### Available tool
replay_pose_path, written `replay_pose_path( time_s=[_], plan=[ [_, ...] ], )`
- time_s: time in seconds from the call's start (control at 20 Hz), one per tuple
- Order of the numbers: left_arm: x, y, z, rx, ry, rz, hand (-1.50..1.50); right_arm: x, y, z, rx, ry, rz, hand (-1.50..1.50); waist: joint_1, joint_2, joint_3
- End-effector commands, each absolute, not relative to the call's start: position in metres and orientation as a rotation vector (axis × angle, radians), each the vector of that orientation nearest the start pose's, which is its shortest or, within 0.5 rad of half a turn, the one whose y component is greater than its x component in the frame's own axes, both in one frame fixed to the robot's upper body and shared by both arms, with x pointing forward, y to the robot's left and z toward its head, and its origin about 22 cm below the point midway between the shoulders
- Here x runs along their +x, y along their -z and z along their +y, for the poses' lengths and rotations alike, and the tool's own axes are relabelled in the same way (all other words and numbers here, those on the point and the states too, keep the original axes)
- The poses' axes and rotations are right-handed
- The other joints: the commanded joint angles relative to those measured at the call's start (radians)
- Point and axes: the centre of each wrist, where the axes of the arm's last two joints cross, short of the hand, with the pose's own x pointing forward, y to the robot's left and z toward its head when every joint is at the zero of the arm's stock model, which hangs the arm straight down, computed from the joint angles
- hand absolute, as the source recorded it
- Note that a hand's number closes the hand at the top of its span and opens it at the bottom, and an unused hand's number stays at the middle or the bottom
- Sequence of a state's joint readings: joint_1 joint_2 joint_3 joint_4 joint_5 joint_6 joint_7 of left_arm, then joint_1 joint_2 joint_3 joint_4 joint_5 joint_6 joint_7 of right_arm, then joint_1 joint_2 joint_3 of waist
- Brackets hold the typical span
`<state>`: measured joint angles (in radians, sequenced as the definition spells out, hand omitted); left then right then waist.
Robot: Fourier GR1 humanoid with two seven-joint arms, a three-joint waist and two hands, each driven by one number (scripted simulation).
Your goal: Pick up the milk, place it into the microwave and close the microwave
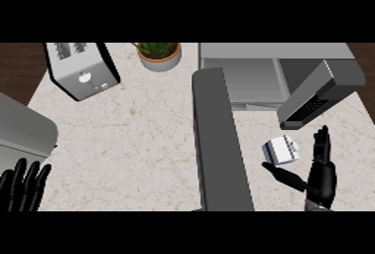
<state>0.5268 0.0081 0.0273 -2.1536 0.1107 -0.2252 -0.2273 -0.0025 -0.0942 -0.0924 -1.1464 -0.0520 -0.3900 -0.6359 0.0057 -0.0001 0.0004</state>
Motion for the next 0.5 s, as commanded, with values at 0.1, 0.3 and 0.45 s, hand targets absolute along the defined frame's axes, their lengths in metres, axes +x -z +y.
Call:
replay_pose_path(
  time_s=[0.1,0.3,0.45],
  plan=[
    [0.116,-0.047,0.286,0.004,-0.007,-1.935,-1.5,0.23,0.124,-0.279,-0.594,0.163,-1.737,-1.5,0.003,0.001,0.0],
    [0.114,-0.053,0.274,0.0,-0.024,-1.907,-1.5,0.22,0.131,-0.306,-0.595,0.162,-1.691,-1.5,0.001,0.0,0.0],
    [0.098,-0.048,0.278,-0.012,-0.009,-1.912,-1.5,0.224,0.139,-0.314,-0.533,0.139,-1.675,-1.5,0.007,0.001,0.0]
  ],
)
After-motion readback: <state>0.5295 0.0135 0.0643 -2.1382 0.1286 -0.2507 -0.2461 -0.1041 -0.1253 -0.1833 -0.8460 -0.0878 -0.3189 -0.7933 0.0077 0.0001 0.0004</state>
